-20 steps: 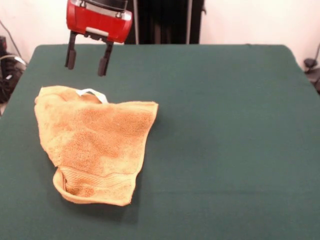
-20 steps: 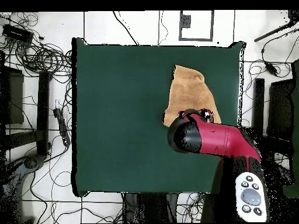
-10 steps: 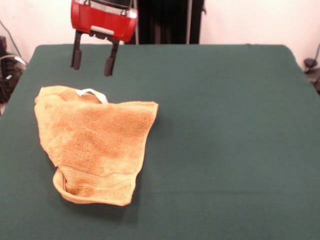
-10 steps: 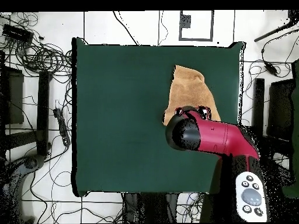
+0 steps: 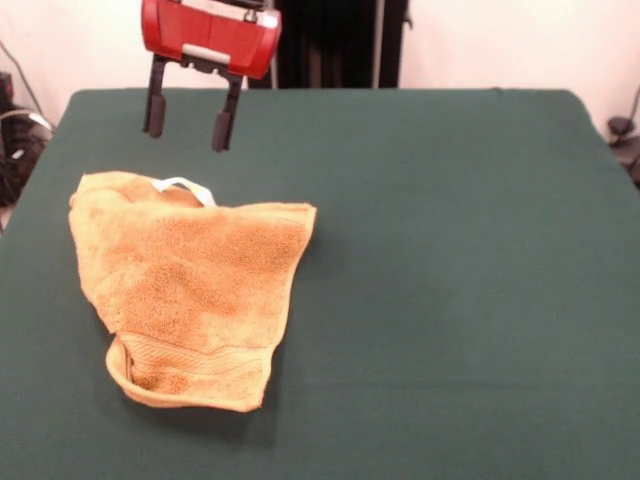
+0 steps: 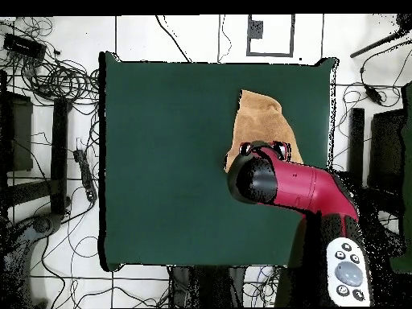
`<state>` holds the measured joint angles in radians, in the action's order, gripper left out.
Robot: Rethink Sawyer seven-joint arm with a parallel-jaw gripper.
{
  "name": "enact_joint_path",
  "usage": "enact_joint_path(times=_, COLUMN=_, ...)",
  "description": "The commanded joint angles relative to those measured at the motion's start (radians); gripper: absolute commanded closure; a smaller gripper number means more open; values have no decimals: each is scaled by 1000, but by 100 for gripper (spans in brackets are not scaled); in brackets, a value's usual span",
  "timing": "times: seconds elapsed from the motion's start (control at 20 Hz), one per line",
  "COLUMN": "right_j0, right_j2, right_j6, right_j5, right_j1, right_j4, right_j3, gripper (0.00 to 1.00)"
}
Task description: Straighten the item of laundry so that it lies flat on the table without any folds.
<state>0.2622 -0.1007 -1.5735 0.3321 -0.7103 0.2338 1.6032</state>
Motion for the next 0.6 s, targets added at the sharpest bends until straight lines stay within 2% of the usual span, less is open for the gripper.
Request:
enact_joint_path(times=0.05, right_j0=-38, right_j2=124, right_j6=-158, right_j5=39, right_j1=75, right_j4=-64, right_j3=24, gripper=0)
enact_joint_path(times=0.6, right_j0=-19, right_j2=175, right_j6=-132, right_j5=47, right_j1=77, right_j4=-92, right_j3=58, gripper=0)
